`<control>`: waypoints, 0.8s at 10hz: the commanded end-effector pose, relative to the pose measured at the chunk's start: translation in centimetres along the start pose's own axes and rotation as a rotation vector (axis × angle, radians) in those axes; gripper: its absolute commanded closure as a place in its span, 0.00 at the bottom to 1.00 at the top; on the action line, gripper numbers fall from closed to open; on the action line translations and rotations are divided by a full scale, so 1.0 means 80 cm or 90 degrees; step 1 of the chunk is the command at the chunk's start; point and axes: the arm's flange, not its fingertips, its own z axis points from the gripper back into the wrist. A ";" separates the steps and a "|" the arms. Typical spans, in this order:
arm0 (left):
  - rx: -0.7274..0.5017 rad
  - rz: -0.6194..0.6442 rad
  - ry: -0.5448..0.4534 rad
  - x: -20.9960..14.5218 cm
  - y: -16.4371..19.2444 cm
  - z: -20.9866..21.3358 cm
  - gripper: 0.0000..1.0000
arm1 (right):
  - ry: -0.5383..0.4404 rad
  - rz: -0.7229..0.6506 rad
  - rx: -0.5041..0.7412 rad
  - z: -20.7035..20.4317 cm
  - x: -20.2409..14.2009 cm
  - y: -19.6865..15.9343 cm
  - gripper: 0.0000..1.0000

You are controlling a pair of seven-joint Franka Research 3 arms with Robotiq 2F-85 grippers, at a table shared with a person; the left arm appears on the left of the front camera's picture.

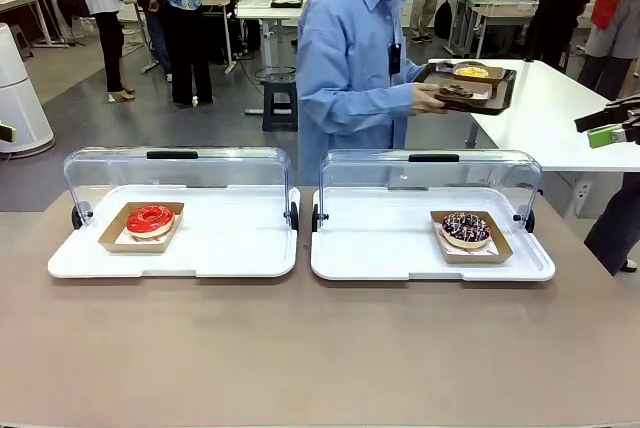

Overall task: Provide the desired donut to the person.
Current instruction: Place the picked Paper togo box onto the Handle tray extended by the person.

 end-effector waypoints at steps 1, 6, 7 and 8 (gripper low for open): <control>-0.001 -0.002 -0.002 0.002 -0.002 0.002 0.00 | 0.005 -0.004 0.003 -0.001 -0.003 0.003 0.00; -0.001 -0.002 -0.002 0.002 -0.002 0.002 0.00 | 0.005 -0.004 0.003 -0.001 -0.003 0.003 0.00; -0.001 -0.002 -0.002 0.002 -0.002 0.002 0.00 | 0.005 -0.004 0.003 -0.001 -0.003 0.003 0.00; -0.001 -0.002 -0.002 0.002 -0.002 0.002 0.00 | 0.005 -0.004 0.003 -0.001 -0.003 0.003 0.00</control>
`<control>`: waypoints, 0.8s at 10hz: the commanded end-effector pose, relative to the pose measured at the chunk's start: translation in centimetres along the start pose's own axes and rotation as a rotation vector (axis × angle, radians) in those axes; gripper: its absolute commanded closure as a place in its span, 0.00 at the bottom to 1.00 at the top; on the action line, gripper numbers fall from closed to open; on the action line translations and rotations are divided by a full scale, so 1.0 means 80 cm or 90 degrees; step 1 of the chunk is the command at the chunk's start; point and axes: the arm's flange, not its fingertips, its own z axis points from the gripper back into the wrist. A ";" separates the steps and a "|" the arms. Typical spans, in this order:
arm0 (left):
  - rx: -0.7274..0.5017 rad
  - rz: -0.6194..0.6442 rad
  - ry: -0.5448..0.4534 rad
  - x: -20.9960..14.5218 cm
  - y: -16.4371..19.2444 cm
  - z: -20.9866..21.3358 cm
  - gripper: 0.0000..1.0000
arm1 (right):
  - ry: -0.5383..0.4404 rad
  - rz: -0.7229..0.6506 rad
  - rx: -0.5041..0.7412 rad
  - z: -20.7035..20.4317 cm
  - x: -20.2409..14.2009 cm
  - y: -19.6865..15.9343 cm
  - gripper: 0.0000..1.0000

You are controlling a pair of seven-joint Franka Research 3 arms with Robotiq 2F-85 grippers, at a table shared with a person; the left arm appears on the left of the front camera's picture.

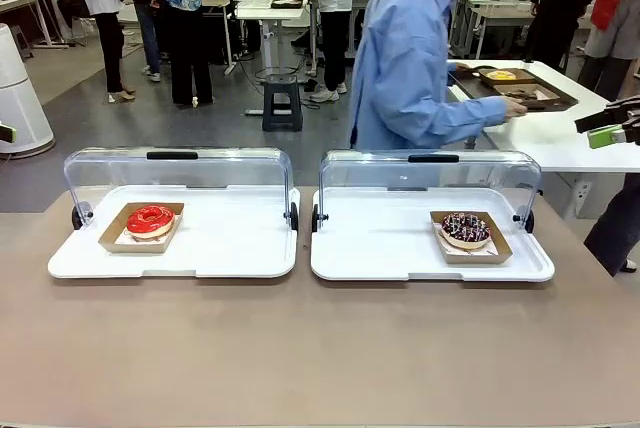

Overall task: Provide the desired donut to the person.
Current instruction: Place the picked Paper togo box onto the Handle tray extended by the person.

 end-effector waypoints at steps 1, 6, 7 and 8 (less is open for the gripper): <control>-0.001 -0.002 -0.002 0.002 -0.002 0.002 0.00 | 0.005 -0.003 0.004 -0.002 -0.002 0.003 0.00; -0.001 -0.002 -0.002 0.002 -0.002 0.002 0.00 | 0.005 -0.003 0.004 -0.002 -0.002 0.003 0.00; -0.001 -0.002 -0.002 0.002 -0.002 0.002 0.00 | 0.005 -0.003 0.004 -0.002 -0.002 0.003 0.00; -0.001 -0.002 -0.002 0.002 -0.002 0.002 0.00 | 0.005 -0.003 0.004 -0.002 -0.002 0.003 0.00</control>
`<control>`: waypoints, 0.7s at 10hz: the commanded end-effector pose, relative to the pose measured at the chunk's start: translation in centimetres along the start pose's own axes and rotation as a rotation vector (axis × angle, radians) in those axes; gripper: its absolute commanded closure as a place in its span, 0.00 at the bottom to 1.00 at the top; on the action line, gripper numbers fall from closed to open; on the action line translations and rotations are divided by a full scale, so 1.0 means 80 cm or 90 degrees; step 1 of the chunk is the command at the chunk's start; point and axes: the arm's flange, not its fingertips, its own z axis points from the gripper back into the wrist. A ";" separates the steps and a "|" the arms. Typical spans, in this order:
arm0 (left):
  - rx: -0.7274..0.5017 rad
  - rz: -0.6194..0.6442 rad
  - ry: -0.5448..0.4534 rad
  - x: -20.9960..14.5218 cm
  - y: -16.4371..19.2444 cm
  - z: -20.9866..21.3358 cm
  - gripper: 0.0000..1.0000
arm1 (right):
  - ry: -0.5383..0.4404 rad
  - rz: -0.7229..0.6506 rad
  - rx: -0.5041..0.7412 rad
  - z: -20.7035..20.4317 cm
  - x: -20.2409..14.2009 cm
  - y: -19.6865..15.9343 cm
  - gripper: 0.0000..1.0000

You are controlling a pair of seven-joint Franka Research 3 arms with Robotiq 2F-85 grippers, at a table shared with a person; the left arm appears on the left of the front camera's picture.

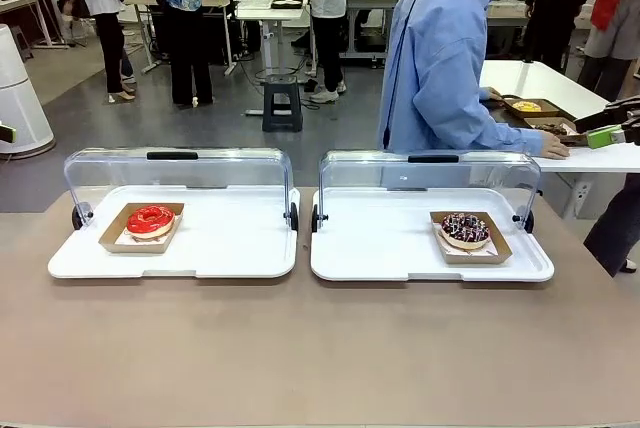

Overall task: Provide the desired donut to the person.
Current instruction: Place the picked Paper togo box onto the Handle tray extended by the person.

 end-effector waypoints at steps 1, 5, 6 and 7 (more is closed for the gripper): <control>-0.001 -0.002 -0.002 0.002 -0.002 0.002 0.00 | 0.004 -0.003 0.005 -0.002 -0.002 0.003 0.00; -0.001 -0.002 -0.002 0.002 -0.002 0.002 0.00 | 0.004 -0.003 0.005 -0.002 -0.002 0.003 0.00; -0.001 -0.002 -0.002 0.002 -0.002 0.002 0.00 | 0.004 -0.003 0.005 -0.002 -0.002 0.003 0.00; -0.001 -0.002 -0.002 0.002 -0.002 0.002 0.00 | 0.004 -0.003 0.005 -0.002 -0.002 0.003 0.00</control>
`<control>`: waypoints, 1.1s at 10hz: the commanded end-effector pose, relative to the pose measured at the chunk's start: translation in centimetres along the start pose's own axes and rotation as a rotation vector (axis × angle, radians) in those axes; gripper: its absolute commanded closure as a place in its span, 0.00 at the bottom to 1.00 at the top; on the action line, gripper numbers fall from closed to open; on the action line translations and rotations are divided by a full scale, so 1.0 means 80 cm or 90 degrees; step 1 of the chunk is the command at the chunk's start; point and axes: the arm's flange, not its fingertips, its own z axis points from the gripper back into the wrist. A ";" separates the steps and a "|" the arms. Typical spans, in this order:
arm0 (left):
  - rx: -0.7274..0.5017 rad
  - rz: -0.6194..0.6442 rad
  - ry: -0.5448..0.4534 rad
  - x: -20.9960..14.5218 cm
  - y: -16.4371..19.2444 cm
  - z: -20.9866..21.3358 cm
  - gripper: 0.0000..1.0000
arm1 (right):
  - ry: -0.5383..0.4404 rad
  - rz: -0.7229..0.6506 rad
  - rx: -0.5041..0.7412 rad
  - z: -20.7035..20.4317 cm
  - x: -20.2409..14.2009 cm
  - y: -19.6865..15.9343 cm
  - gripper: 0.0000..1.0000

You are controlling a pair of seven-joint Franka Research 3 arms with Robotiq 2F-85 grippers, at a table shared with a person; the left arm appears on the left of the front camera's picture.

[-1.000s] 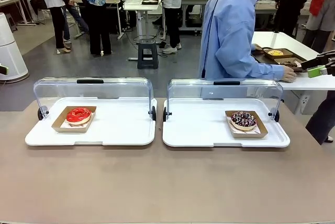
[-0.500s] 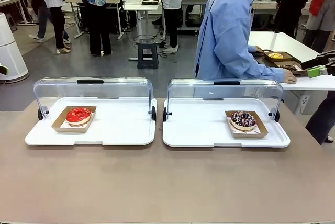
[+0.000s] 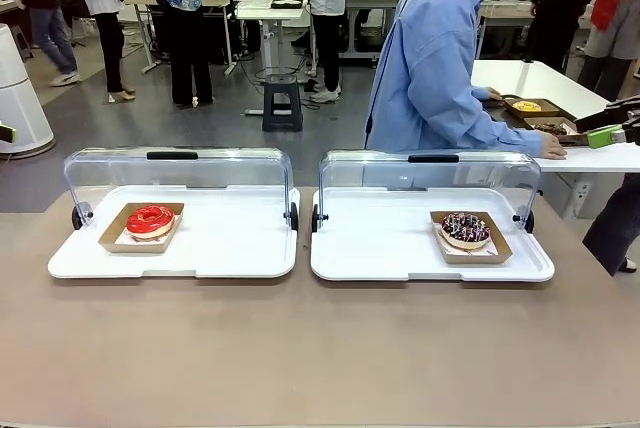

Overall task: Provide the desired donut to the person.
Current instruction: Place the picked Paper togo box onto the Handle tray extended by the person.

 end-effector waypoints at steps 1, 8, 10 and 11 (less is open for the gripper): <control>-0.001 -0.002 -0.002 0.002 -0.002 0.002 0.00 | 0.004 -0.003 0.005 -0.002 -0.002 0.003 0.00; -0.001 -0.002 -0.002 0.002 -0.002 0.002 0.00 | 0.004 -0.003 0.005 -0.002 -0.002 0.003 0.00; -0.001 -0.002 -0.002 0.002 -0.002 0.002 0.00 | 0.004 -0.003 0.005 -0.002 -0.002 0.003 0.00; -0.001 -0.002 -0.002 0.002 -0.002 0.002 0.00 | 0.004 -0.003 0.005 -0.002 -0.002 0.003 0.00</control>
